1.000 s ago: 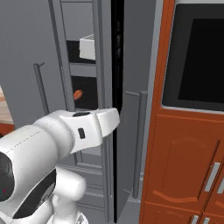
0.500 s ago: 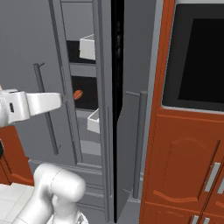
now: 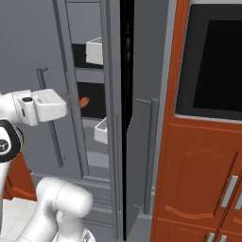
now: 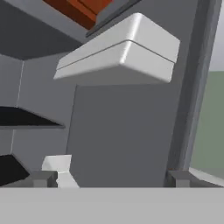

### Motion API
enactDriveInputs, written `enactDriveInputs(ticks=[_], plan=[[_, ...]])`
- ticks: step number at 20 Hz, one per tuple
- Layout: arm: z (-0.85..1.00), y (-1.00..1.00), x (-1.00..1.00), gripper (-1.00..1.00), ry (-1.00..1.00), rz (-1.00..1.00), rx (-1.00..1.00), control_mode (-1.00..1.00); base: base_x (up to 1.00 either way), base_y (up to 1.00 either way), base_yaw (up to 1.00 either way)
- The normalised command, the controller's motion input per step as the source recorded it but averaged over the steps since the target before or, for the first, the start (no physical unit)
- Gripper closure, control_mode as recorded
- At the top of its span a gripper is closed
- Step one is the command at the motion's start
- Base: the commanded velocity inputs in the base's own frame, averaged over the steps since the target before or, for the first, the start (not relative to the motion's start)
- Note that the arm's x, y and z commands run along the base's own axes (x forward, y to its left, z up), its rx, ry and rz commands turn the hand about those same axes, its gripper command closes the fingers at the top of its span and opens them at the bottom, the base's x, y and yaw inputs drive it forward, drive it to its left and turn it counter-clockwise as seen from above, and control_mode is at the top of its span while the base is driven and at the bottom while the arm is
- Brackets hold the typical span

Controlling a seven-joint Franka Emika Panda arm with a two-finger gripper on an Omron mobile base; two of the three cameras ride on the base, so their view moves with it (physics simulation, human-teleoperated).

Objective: Gather the sweet potatos from the fridge and place them on a tray on the dining counter. Then gather the steaks from the fridge and place them on the other tray.

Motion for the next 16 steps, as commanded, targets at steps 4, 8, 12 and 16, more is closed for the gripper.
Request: enactDriveInputs(ticks=[4, 8, 12, 16], plan=[[-0.25, -0.01, 0.24, -1.00, -0.10, -0.62, 0.05, -1.00, 0.00, 0.00, 0.00], [-0.43, 0.05, 0.20, -1.00, -0.11, -0.37, 0.02, -1.00, 0.00, 0.00, 0.00], [-0.57, 0.00, 0.28, -1.00, -0.11, -0.19, 0.00, -1.00, 0.00, 0.00, 0.00], [-0.67, 0.00, 0.28, -1.00, -0.13, -0.18, 0.00, -1.00, 0.00, 0.00, 0.00]])
